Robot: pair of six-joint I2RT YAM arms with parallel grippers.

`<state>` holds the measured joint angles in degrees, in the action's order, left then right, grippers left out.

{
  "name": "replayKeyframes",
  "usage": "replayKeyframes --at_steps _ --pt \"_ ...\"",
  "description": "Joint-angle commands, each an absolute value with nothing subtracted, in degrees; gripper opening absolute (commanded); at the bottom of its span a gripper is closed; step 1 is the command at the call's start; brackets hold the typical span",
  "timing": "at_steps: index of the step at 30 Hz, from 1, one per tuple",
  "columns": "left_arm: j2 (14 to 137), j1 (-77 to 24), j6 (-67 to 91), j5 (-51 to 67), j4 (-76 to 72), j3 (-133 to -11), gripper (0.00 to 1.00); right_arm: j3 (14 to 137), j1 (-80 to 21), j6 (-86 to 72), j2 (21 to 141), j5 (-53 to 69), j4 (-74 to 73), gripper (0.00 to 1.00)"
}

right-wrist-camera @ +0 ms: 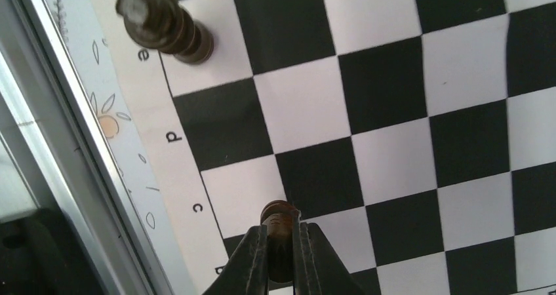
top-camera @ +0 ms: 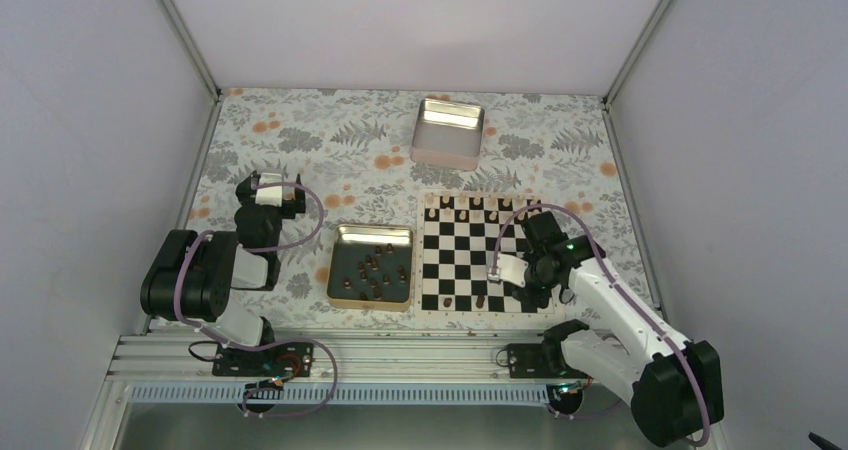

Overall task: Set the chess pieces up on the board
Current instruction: Place the chess piece on the chessboard.

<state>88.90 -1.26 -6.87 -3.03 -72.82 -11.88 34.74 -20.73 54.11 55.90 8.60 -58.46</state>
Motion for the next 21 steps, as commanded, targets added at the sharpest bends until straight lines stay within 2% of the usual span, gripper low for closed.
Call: replayKeyframes --at_steps 1,21 --pt "89.6 -1.4 -6.7 -3.0 -75.8 -12.1 1.0 33.0 -19.1 57.2 54.5 8.2 -57.5 0.04" --pt "89.6 -1.5 -6.8 -3.0 -75.7 -12.2 1.0 32.6 -7.5 69.0 55.8 8.8 -61.8 0.04"
